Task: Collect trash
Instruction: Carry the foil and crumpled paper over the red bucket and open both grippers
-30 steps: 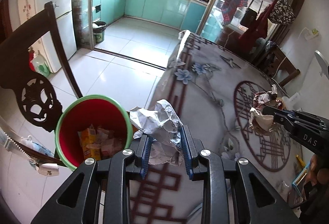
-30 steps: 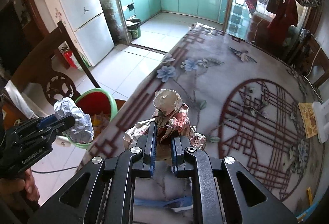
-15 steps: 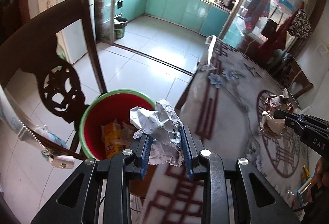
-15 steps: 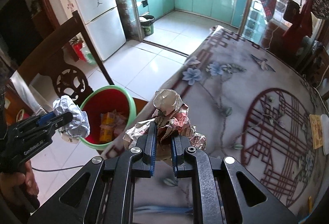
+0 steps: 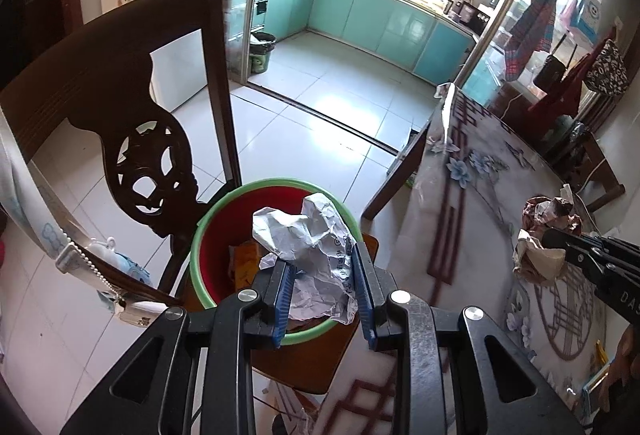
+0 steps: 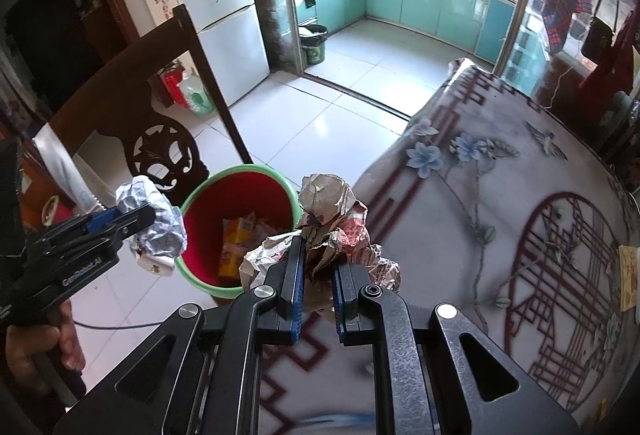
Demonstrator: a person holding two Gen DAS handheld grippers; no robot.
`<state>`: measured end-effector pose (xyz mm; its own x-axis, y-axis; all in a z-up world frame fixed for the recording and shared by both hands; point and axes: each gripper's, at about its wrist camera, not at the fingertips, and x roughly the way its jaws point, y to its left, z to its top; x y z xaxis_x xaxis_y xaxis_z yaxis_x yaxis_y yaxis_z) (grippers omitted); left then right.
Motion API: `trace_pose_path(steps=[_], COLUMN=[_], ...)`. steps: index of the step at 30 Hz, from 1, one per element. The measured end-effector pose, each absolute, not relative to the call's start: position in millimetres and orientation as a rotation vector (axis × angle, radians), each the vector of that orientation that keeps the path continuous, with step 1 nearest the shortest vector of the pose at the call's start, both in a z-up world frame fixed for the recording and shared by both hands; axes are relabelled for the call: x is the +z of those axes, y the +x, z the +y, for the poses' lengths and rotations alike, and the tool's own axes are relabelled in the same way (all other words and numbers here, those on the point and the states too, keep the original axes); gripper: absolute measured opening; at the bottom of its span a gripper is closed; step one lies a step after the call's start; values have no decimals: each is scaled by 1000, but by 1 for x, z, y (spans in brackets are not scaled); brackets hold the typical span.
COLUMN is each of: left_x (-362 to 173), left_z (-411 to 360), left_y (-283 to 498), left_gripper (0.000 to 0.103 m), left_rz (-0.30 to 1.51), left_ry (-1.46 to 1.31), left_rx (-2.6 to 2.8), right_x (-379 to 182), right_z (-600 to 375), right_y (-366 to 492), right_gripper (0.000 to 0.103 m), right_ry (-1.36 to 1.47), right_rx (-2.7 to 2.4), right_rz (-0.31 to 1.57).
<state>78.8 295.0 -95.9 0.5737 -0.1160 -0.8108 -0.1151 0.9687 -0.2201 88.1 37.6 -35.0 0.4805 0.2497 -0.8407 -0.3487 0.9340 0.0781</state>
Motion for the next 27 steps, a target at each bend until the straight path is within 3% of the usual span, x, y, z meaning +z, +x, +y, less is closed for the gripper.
trace_pose_path(steps=[27], left_x=[-124], left_z=[329], left_y=[124], left_gripper=[26], left_rz=[1012], left_ry=[-275], left_rx=[68], right_x=[-69], right_z=[96], right_y=[123], right_gripper=[12], right_ry=[-136], right_rx=[493], right_rz=[1100])
